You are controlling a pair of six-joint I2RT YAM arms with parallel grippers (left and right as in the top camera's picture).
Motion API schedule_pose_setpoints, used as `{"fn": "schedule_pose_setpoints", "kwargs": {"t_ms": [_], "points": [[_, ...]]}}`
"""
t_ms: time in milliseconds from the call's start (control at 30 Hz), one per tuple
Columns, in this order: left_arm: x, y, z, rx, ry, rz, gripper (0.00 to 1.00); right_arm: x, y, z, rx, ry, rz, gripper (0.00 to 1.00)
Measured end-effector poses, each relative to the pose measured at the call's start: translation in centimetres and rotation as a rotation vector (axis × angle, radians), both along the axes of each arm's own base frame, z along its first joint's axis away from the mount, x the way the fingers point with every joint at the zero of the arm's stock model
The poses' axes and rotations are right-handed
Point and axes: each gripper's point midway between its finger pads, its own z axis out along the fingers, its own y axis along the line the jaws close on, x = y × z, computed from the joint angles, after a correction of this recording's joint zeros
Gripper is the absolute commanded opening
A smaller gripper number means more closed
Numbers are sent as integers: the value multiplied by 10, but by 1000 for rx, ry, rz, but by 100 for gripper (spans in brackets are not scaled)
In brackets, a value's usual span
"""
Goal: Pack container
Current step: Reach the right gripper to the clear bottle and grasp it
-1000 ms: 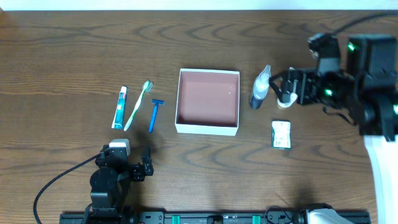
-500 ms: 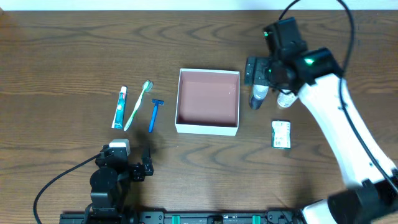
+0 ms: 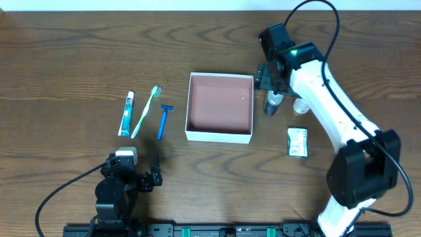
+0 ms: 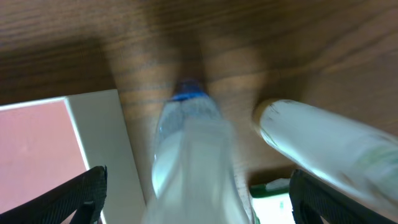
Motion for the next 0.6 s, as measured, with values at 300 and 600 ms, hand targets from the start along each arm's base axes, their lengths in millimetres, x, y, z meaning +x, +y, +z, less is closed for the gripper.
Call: {"fn": "schedule_pose_setpoints", "kwargs": {"t_ms": [300, 600], "points": [[0, 0, 0, 0, 0, 0, 98, 10, 3, -10, -3, -14, 14, 71], [0, 0, 0, 0, 0, 0, 98, 6, 1, -11, -10, 5, 16, 63]]}}
